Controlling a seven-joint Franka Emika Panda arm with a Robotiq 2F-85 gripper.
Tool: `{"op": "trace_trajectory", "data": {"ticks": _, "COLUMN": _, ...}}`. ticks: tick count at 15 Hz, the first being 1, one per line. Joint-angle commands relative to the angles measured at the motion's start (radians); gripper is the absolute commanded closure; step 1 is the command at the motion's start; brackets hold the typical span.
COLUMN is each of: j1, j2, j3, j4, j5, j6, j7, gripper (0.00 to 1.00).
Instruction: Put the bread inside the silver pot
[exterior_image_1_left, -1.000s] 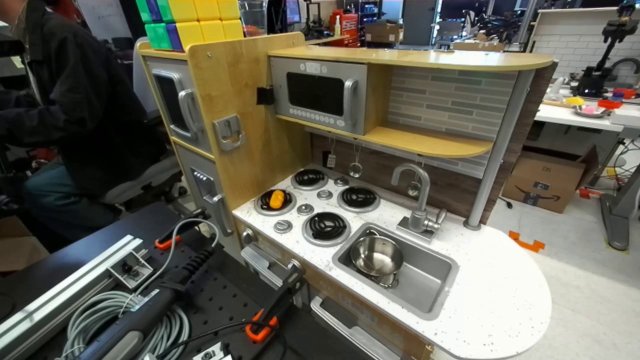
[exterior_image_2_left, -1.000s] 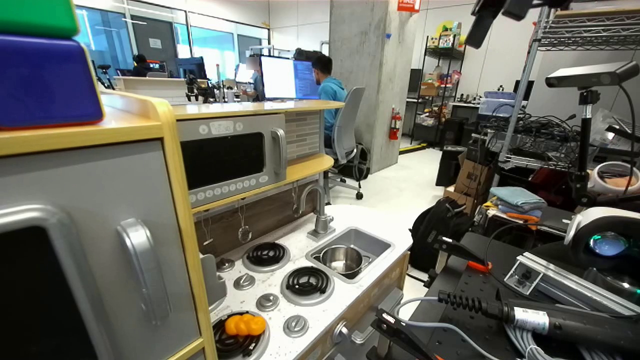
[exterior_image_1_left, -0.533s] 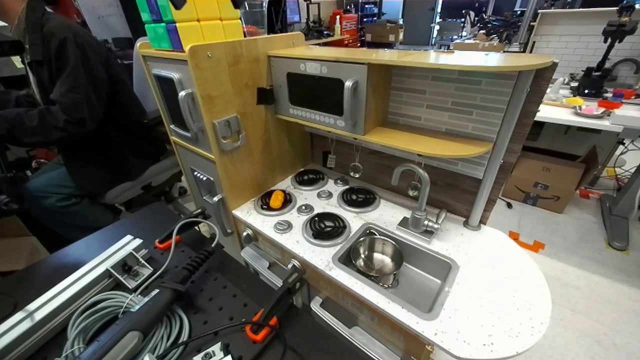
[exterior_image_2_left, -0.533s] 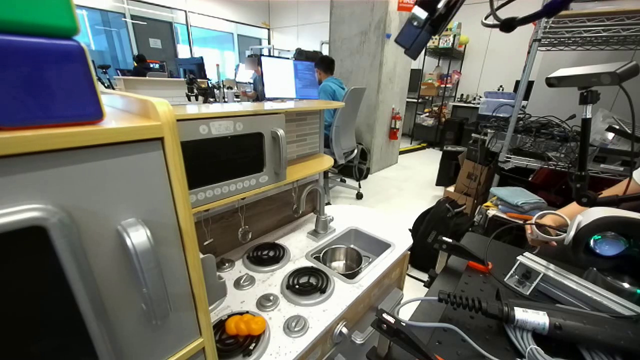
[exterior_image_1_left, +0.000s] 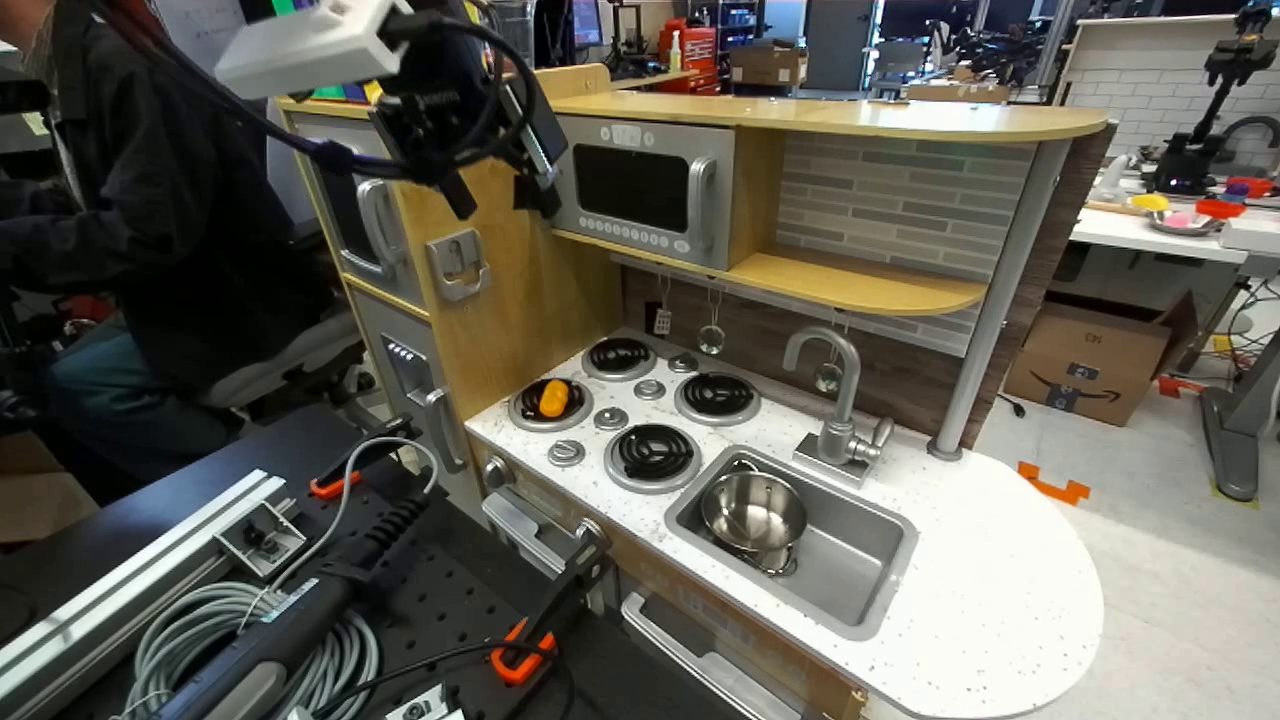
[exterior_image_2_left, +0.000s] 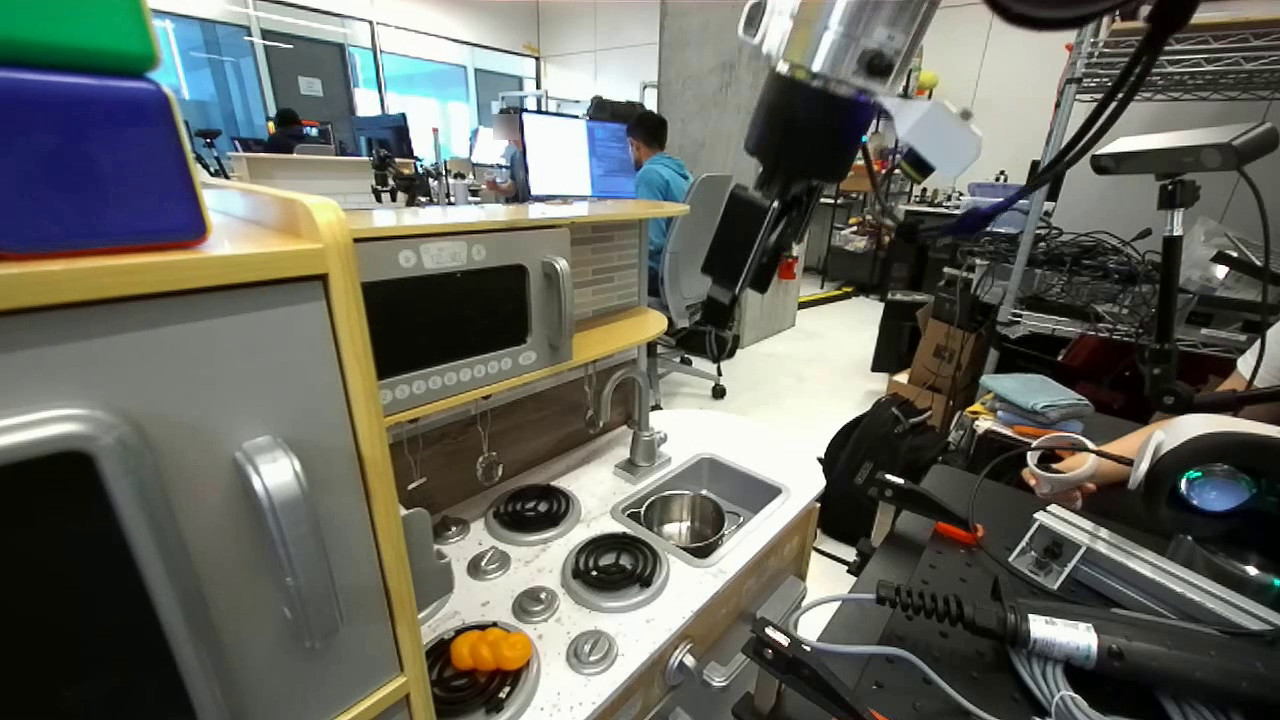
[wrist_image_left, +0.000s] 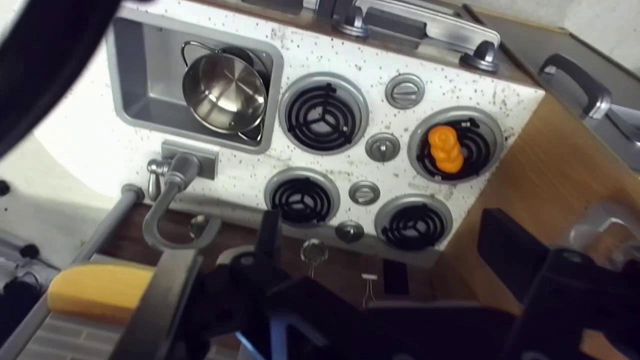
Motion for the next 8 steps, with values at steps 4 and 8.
{"op": "trace_trajectory", "data": {"ticks": 4, "j1": 0.032, "j2": 0.162, "j3": -0.052, "j4": 0.092, "j5": -0.084, "j6": -0.060, "j7": 0.069, "gripper": 0.00}}
{"op": "trace_trajectory", "data": {"ticks": 8, "j1": 0.092, "j2": 0.197, "j3": -0.103, "j4": 0.104, "j5": 0.025, "j6": -0.030, "j7": -0.227, "gripper": 0.00}}
